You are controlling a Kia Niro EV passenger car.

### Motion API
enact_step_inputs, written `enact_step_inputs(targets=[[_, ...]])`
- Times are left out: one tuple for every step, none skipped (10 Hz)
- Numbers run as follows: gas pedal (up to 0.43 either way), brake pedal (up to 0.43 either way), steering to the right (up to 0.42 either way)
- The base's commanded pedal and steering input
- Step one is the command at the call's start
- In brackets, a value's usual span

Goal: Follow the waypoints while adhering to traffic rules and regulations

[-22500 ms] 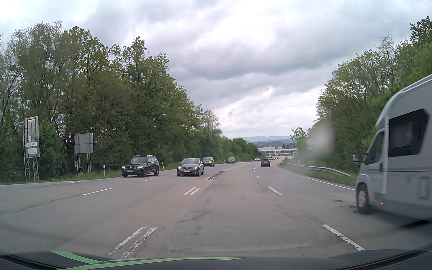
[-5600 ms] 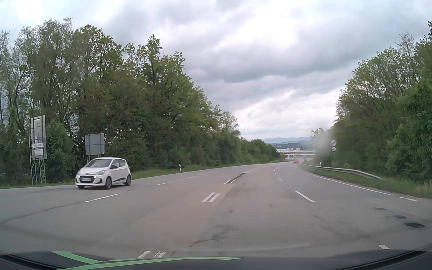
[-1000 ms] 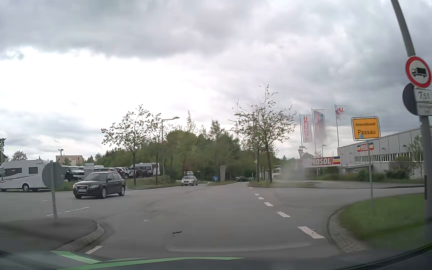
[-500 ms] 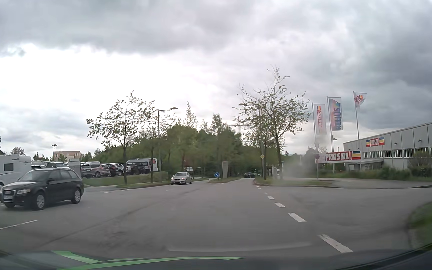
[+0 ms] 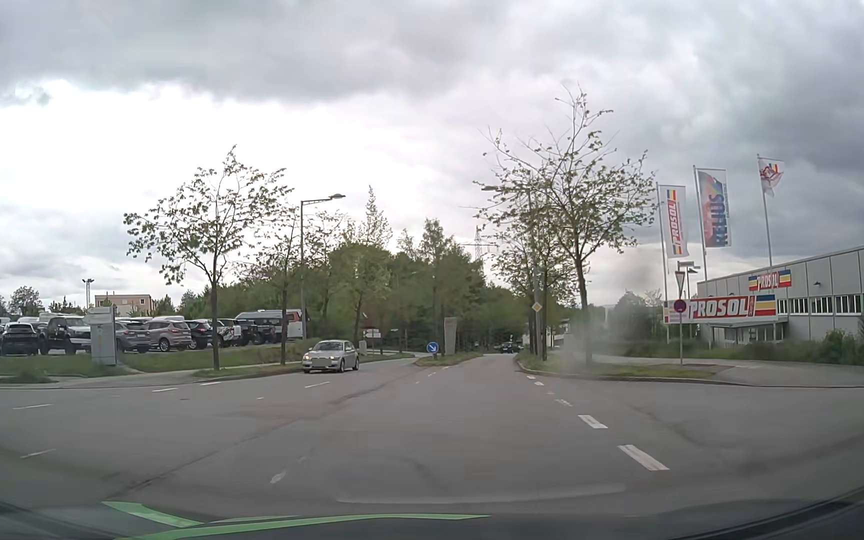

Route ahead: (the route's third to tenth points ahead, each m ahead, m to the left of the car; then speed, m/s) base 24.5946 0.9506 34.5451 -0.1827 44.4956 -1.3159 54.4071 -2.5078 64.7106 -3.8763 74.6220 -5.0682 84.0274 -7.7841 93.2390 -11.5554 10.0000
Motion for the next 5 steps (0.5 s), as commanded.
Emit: enact_step_inputs(targets=[[0.449,0.0,0.009],[0.449,0.0,0.011],[0.449,0.0,0.021],[0.449,0.0,0.029],[0.441,0.0,0.031]])
